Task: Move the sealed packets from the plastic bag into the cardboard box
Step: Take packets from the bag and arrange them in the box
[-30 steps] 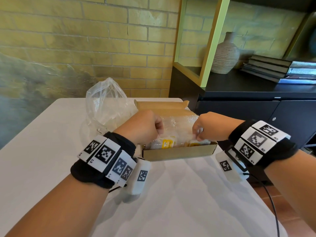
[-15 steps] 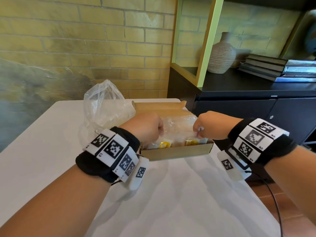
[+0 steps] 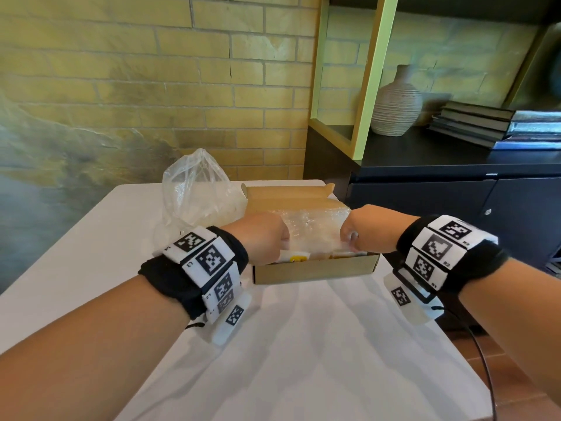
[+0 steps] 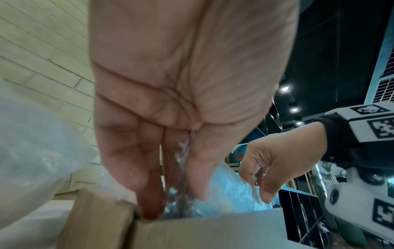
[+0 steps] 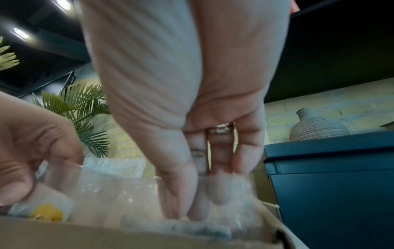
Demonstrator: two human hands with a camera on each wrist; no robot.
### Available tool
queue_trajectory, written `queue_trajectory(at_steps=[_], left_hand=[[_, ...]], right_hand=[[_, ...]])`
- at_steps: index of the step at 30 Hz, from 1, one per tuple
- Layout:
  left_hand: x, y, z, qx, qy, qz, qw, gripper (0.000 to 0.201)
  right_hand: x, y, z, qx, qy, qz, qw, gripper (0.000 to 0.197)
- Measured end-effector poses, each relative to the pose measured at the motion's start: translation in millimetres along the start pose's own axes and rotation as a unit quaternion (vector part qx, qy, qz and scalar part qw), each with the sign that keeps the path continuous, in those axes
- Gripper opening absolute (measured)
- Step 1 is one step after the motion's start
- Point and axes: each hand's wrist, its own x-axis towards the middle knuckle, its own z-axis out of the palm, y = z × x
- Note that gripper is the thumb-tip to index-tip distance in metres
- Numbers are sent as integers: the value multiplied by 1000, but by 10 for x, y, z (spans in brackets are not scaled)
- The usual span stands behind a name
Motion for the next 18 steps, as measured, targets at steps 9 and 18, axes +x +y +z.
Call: queue_trajectory(at_steps=[9, 18], left_hand=[[79, 33, 66, 89, 10, -33, 995, 33], [73, -6, -8, -7, 76, -37, 996, 28]], right_hand=[[30, -45, 15, -20, -5, 6, 1000, 31], [21, 31, -4, 38, 48, -30, 998, 46]])
